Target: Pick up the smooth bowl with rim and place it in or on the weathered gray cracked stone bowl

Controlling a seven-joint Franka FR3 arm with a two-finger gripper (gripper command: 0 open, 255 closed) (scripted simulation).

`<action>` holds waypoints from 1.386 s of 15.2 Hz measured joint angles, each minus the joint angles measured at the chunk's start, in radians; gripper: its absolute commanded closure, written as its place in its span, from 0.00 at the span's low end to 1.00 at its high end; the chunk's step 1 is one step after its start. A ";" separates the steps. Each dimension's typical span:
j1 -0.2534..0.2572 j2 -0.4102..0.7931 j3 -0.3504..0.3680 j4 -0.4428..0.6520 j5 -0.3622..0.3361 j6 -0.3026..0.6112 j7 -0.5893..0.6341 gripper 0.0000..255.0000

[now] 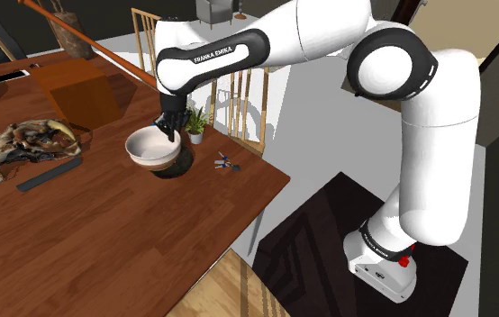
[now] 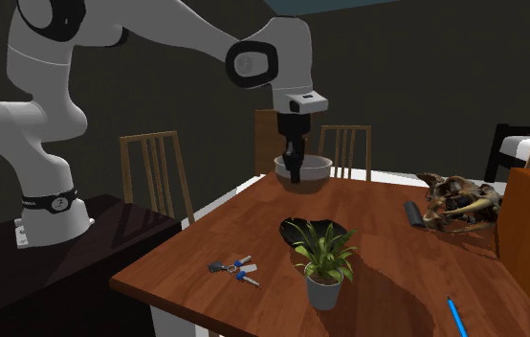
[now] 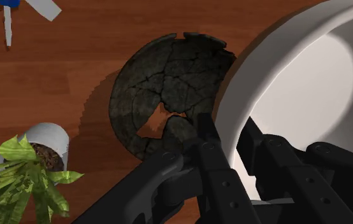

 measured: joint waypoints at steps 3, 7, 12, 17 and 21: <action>-0.031 0.055 -0.014 0.102 -0.002 -0.053 -0.047 1.00; -0.059 0.121 -0.027 0.215 -0.004 -0.106 -0.092 1.00; -0.060 0.149 -0.030 0.196 -0.007 -0.061 -0.100 1.00; -0.060 0.176 -0.032 0.175 -0.009 -0.014 -0.105 1.00; -0.058 0.197 -0.034 0.155 -0.011 0.027 -0.108 1.00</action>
